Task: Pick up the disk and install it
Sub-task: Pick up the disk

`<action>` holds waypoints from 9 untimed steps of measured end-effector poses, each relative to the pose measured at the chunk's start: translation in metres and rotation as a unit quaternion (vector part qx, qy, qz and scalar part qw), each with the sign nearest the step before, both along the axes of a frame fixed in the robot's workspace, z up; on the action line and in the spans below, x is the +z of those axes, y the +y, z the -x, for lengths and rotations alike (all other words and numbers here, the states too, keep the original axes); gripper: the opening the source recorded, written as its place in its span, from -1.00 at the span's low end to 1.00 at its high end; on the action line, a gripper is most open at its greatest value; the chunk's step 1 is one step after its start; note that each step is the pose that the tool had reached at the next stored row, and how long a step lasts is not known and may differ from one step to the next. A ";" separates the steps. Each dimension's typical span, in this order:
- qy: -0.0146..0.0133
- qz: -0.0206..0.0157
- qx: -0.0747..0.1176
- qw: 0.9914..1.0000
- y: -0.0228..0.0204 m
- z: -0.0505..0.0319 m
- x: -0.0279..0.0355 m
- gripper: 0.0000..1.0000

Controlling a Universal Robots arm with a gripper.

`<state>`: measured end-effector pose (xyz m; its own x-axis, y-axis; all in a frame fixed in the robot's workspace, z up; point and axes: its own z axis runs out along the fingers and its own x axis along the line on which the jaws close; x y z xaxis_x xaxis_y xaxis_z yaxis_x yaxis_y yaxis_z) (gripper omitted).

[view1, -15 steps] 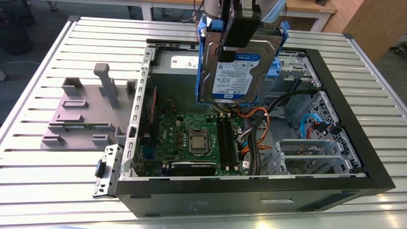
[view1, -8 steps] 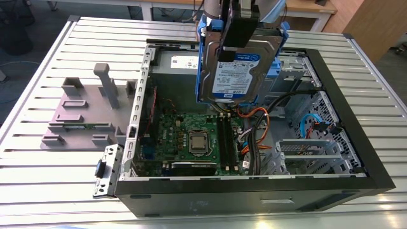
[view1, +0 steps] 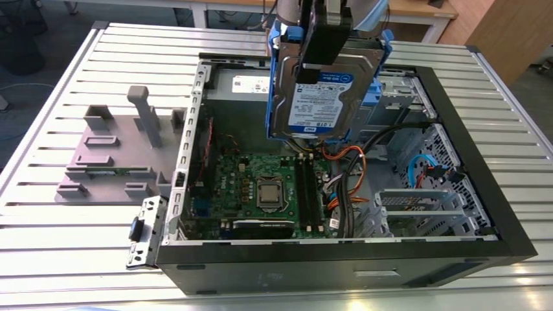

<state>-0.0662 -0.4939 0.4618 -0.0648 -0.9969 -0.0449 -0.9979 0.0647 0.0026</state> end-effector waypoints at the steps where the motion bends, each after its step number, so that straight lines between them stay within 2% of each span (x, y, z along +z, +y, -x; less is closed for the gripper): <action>1: 0.000 -0.001 0.000 1.000 -0.0002 0.0000 0.0000 -0.27; 9: 0.000 -0.009 -0.002 1.000 -0.0007 0.0000 0.0000 -0.27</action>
<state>-0.0662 -0.4946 0.4618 -0.0678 -0.9957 -0.0633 -0.9977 0.0677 0.0038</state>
